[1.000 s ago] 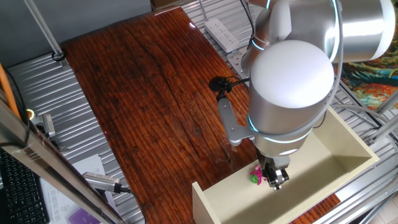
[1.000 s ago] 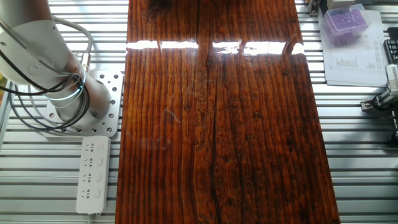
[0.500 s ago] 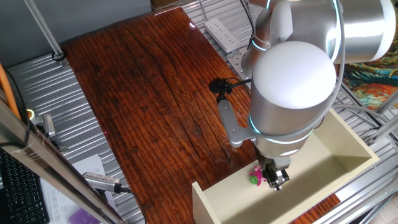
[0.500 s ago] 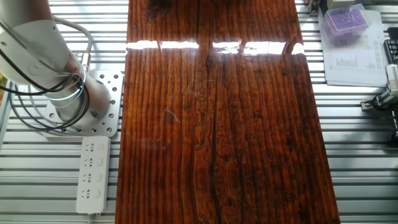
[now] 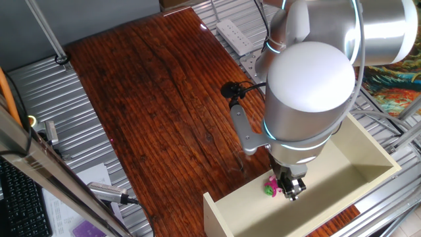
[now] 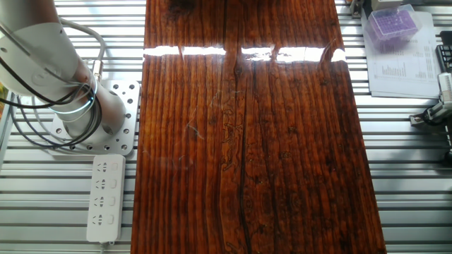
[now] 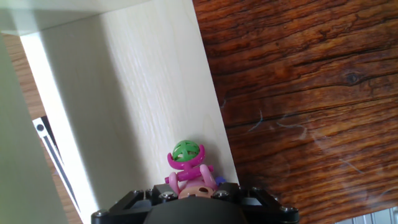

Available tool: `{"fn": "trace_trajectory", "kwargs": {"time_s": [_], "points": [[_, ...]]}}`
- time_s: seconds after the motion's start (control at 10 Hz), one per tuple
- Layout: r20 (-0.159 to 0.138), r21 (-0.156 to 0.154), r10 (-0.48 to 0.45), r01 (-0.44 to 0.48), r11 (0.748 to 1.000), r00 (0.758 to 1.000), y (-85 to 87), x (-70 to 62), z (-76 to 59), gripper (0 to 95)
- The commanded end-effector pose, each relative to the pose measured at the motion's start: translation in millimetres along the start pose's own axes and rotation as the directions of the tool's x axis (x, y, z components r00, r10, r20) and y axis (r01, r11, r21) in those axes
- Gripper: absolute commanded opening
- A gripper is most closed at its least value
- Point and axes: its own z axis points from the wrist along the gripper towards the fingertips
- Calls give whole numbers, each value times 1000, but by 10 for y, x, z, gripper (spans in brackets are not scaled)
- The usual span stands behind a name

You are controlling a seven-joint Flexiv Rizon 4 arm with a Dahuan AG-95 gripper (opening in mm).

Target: Put the object on the shelf

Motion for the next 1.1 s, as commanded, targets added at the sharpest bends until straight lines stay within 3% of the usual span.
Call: {"fn": "trace_trajectory", "kwargs": {"time_s": [0.1,1.1], "points": [[0,0,0,0,1000,1000,2,0,0,570],[7,-5,-2,2,1000,1000,-7,8,-47,570]]}}
